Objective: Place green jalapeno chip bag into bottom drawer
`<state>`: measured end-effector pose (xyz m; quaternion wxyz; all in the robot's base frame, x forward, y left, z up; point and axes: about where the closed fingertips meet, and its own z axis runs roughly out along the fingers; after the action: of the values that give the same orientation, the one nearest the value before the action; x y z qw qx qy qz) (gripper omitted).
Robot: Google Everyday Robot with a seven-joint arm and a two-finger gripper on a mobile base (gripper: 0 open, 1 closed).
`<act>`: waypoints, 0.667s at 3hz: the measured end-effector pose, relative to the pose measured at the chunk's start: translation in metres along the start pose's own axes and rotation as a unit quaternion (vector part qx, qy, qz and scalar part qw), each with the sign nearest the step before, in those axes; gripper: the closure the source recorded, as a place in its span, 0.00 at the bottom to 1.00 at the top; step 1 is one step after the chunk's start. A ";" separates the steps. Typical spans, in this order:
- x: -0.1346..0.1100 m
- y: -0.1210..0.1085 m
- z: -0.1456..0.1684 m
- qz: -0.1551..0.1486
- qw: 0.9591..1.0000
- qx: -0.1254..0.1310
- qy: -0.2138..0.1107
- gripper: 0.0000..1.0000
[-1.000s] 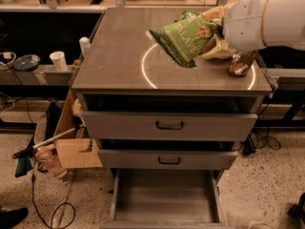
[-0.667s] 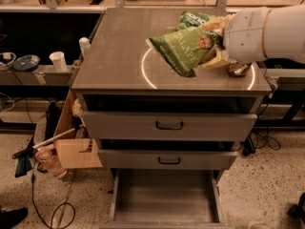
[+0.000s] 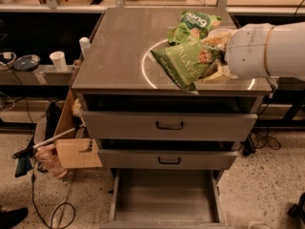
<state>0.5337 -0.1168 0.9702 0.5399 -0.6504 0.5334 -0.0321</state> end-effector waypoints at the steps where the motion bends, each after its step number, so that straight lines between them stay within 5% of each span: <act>1: 0.008 0.038 -0.005 0.020 1.000 -0.002 0.024 1.00; 2: 0.008 0.038 -0.005 0.020 1.000 -0.002 0.024 1.00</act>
Offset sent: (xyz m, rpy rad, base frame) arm -0.0325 -0.0118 -0.0497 -0.0068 0.0600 -0.0800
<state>0.5090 -0.1201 0.9405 0.5263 -0.6399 0.5588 -0.0356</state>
